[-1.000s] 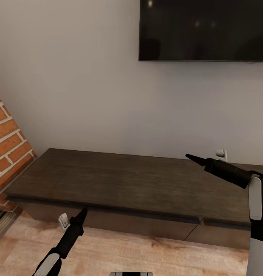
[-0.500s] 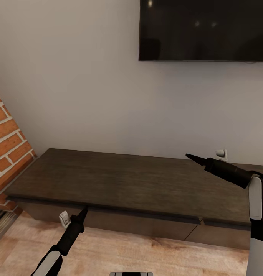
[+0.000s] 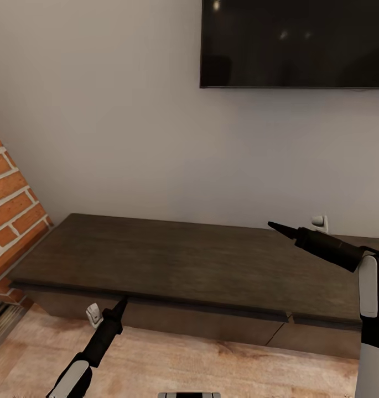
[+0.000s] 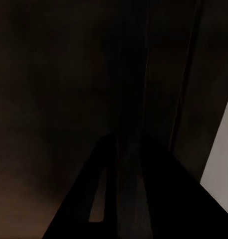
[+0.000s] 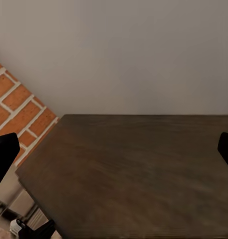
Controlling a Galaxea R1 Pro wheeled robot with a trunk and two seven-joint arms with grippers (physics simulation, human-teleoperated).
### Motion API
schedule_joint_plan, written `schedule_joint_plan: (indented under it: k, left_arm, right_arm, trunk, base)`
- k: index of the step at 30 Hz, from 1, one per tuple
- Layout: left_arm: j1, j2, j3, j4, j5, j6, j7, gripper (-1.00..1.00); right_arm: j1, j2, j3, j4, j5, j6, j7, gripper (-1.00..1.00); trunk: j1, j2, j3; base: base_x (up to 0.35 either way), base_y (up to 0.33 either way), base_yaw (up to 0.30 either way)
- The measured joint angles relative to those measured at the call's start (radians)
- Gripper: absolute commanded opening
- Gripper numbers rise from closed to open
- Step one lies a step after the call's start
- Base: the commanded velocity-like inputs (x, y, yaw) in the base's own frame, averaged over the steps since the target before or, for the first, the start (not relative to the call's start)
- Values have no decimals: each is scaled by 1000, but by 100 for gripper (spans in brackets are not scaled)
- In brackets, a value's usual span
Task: Place each of the two pumpkins and all three candles from the living room inside a cabinet in the living room (use any cabinet), then make sure every cabinet is closed, and position the cauldron so it is next to a table in the living room.
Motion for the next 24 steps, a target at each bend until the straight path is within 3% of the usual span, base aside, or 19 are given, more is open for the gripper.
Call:
schedule_joint_plan:
  k: [3, 8, 20, 24]
  left_arm:
    - [-30, 0, -2, 6, -9, -10, 42, -100]
    - [-30, 0, 7, 11, -10, -10, 33, -100]
    - [-31, 0, 11, 18, -9, -10, 22, -100]
    - [-30, 1, 7, 5, -10, -9, 45, -100]
  right_arm:
    - [0, 0, 0, 0, 0, 0, 0, 100]
    - [0, 0, 0, 0, 0, 0, 0, 100]
    - [0, 0, 0, 0, 0, 0, 0, 100]
    - [0, 0, 0, 0, 0, 0, 0, 100]
  trunk:
    - [1, 0, 0]
    - [0, 0, 0]
    - [0, 0, 0]
    - [1, 0, 0]
  base:
    - [-227, 0, 0]
    - [-245, 0, 0]
    - [-43, 0, 0]
    - [-199, 42, 0]
